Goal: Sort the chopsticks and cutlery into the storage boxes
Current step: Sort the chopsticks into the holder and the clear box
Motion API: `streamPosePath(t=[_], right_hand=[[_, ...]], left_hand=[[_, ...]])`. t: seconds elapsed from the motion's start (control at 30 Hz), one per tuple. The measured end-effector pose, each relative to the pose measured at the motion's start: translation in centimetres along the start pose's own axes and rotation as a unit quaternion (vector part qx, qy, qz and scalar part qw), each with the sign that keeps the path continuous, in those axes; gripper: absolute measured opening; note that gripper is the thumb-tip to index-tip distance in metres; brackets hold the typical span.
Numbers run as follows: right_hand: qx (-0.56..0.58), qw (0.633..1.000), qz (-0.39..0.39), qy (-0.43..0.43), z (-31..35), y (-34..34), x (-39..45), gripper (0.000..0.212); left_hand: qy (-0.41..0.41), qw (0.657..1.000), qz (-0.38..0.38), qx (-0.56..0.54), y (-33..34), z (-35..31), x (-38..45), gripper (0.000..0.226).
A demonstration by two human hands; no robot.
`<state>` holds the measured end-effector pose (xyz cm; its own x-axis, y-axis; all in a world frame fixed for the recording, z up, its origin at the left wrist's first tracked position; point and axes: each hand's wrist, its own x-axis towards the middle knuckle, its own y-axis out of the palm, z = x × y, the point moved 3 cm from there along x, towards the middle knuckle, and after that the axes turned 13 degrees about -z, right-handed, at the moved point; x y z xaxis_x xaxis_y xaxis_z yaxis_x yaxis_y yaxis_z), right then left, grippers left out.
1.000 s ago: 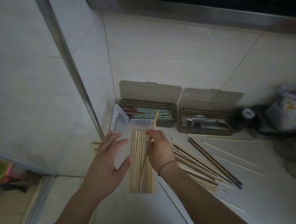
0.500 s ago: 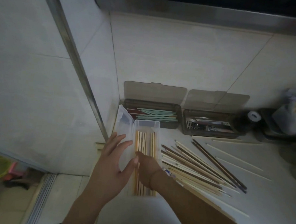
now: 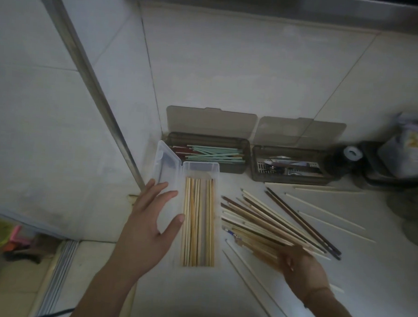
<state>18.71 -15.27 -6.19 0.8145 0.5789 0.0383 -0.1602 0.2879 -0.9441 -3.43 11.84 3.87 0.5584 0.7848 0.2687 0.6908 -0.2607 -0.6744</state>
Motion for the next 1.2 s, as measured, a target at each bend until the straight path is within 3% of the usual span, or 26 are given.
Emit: streamPosePath(t=[0.1, 0.27, 0.57, 0.7, 0.83, 0.93, 1.03, 1.13, 1.2], right_hand=[[0.002, 0.998, 0.031, -0.049, 0.3, 0.9, -2.6, 0.008], [-0.011, 0.987, 0.034, -0.158, 2.8, 2.1, -5.4, 0.037], [-0.077, 0.982, 0.022, -0.169, 3.4, 2.4, -6.1, 0.029], [0.061, 0.993, -0.011, -0.101, 2.2, 1.2, -5.3, 0.018], [0.191, 0.98, -0.048, -0.026, 3.6, -0.2, -2.6, 0.033], [0.266, 0.956, -0.105, -0.069, 7.4, -1.7, -0.3, 0.038], [0.317, 0.933, -0.116, -0.126, 12.3, -2.6, 1.6, 0.022], [0.252, 0.933, -0.151, -0.208, 17.0, -2.3, 3.0, 0.017], [0.135, 0.956, -0.115, -0.233, 19.3, -0.8, 4.0, 0.018]], left_hand=[[-0.002, 1.0, 0.001, 0.006, 0.0, -0.2, -0.1, 0.058], [0.002, 1.0, 0.001, 0.004, 0.1, -0.4, 0.0, 0.054], [0.003, 1.0, -0.004, 0.006, 0.0, -0.4, 0.0, 0.056], [0.005, 1.0, -0.003, 0.004, -0.1, -0.2, 0.0, 0.055], [0.008, 1.0, -0.008, 0.003, 0.0, 0.1, 0.0, 0.055], [0.007, 1.0, -0.009, 0.004, 0.0, 0.4, 0.0, 0.055], [0.012, 1.0, -0.007, 0.001, 0.2, 0.7, 0.0, 0.052], [0.017, 1.0, -0.011, -0.002, 0.3, 0.9, 0.0, 0.048], [0.021, 1.0, -0.016, -0.009, 0.3, 0.9, 0.0, 0.049]])
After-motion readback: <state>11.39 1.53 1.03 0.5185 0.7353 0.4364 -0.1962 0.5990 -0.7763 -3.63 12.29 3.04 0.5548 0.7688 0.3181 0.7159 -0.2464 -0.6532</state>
